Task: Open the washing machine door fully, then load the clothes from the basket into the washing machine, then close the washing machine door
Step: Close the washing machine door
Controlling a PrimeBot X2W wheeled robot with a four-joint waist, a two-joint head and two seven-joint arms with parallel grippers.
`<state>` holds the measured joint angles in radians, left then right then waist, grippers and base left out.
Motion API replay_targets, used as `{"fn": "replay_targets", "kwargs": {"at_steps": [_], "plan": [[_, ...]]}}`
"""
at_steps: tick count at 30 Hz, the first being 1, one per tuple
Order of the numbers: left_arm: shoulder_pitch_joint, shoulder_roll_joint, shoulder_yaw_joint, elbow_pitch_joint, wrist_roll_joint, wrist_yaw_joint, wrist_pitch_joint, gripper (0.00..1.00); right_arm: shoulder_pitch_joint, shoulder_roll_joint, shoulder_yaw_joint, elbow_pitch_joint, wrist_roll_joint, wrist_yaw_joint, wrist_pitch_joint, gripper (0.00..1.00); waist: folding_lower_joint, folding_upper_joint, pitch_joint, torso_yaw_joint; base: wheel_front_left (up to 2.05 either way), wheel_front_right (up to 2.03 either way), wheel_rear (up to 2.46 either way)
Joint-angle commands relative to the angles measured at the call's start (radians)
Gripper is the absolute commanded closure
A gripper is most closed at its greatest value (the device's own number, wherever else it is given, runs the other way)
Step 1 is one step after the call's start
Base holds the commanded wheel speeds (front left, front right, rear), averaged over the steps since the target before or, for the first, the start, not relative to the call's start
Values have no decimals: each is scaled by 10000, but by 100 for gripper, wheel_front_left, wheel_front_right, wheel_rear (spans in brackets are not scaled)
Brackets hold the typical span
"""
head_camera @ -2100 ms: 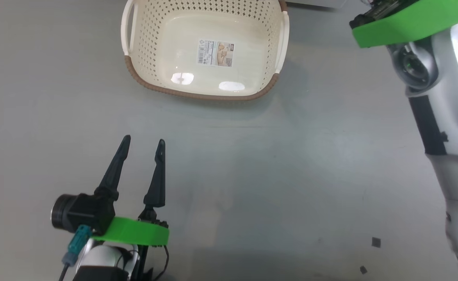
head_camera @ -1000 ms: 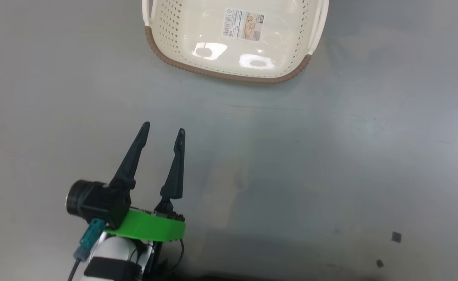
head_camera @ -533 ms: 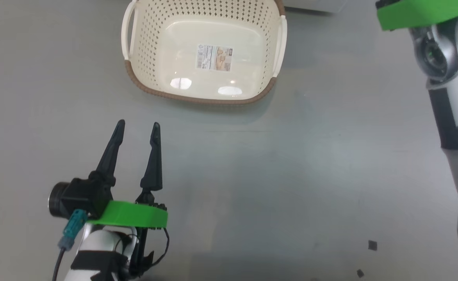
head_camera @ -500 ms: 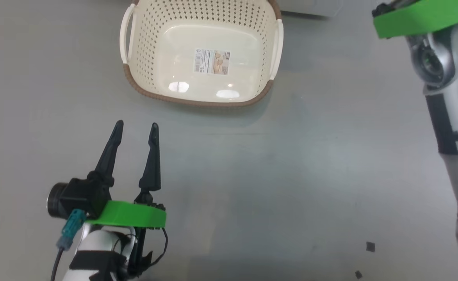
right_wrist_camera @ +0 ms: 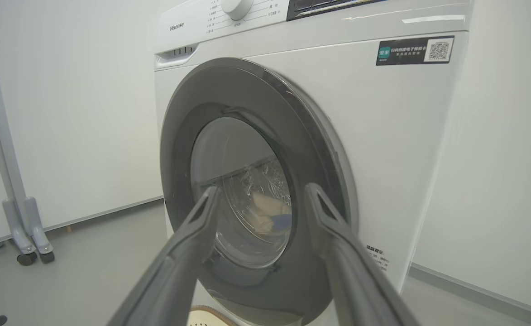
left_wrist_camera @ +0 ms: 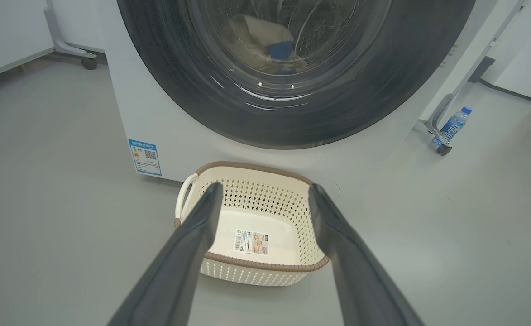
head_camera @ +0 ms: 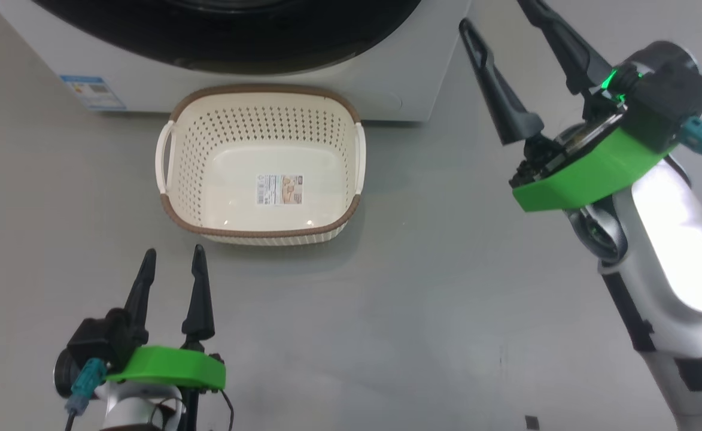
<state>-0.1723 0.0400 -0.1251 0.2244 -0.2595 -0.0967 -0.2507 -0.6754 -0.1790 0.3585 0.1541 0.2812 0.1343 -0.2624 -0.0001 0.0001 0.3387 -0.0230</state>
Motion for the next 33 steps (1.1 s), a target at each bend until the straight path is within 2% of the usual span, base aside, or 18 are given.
{"fn": "replay_targets", "kwargs": {"at_steps": [1, 9, 16, 33], "plan": [[110, 102, 400, -218, -52, -32, -111, 0, 273, 10, 54, -426, 24, -36, 6, 0, 1, -1, -684, -374, 0, 0, 0], [645, 102, 653, -123, -36, -65, -111, 0, 1909, -289, -123, -1035, 37, -36, 6, 0, 1, -1, -1587, -724, 0, 0, 0], [1047, 102, 815, -57, 93, -66, -111, 0, 3231, -387, -1000, -1402, -95, -36, 6, 0, 1, -1, -2064, -967, 0, 0, 0], [1384, 102, 911, -82, 346, -181, -111, 0, 5410, 167, -2870, -1484, -451, -36, 6, 0, 1, -1, -2454, -1076, 0, 0, 0]]}}
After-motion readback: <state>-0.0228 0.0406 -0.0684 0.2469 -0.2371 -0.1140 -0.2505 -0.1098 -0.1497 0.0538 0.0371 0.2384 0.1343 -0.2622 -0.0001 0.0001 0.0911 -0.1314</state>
